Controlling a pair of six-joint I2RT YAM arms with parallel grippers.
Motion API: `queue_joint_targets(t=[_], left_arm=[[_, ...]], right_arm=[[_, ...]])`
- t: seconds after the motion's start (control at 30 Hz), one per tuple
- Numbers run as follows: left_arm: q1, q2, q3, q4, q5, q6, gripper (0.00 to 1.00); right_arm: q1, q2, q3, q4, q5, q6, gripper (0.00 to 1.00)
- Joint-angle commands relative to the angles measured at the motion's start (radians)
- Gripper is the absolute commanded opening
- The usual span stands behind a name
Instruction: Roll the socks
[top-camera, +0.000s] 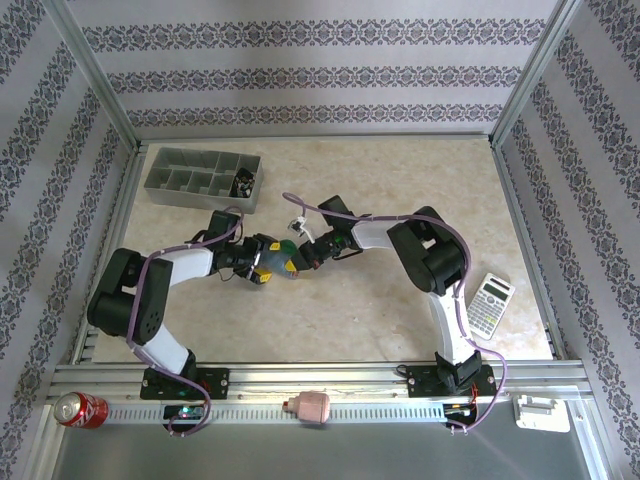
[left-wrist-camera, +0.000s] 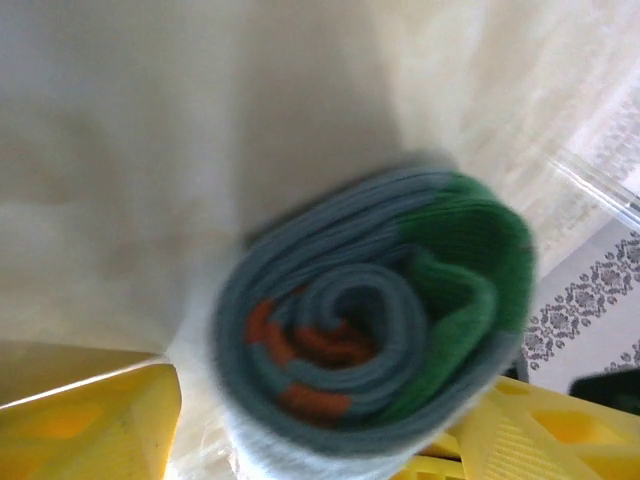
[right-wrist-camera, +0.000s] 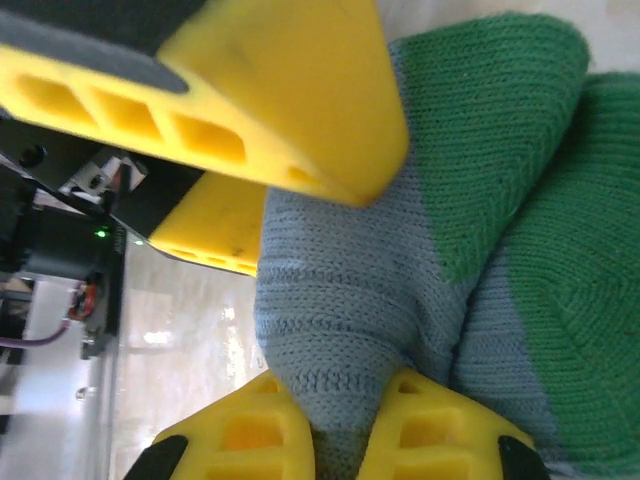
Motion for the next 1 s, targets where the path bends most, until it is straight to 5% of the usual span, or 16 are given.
queue_joint_targets(t=[0.0,0.17,0.27,0.37,0.53,0.6,0.97], left_arm=[[-0.030,0.050,0.023,-0.044,-0.029,0.068,0.63],[-0.057,0.096,0.077,-0.358,-0.081,0.144,0.36],[-0.066,0.077,0.051,-0.478,-0.099,0.134,0.20],[-0.066,0.016,0.016,-0.558,-0.132,0.105,0.03],[-0.066,-0.033,0.053,-0.706,-0.167,0.112,0.00],[-0.066,-0.041,0.074,-0.744,-0.190,0.115,0.00],[-0.059,0.068,0.137,-0.723,-0.185,0.100,0.00]], right_arm=[[0.006,0.095,-0.021,-0.187,0.036,0.088,0.00],[0.015,0.071,-0.015,-0.186,0.067,0.072,0.02],[0.038,-0.013,-0.045,-0.177,0.144,-0.006,0.24],[0.062,-0.152,-0.132,-0.099,0.261,-0.091,0.36],[0.130,-0.512,-0.502,0.346,0.569,-0.243,0.56],[0.190,-0.604,-0.553,0.382,0.688,-0.356,0.63],[0.503,-0.499,-0.462,0.344,1.121,-0.633,0.70]])
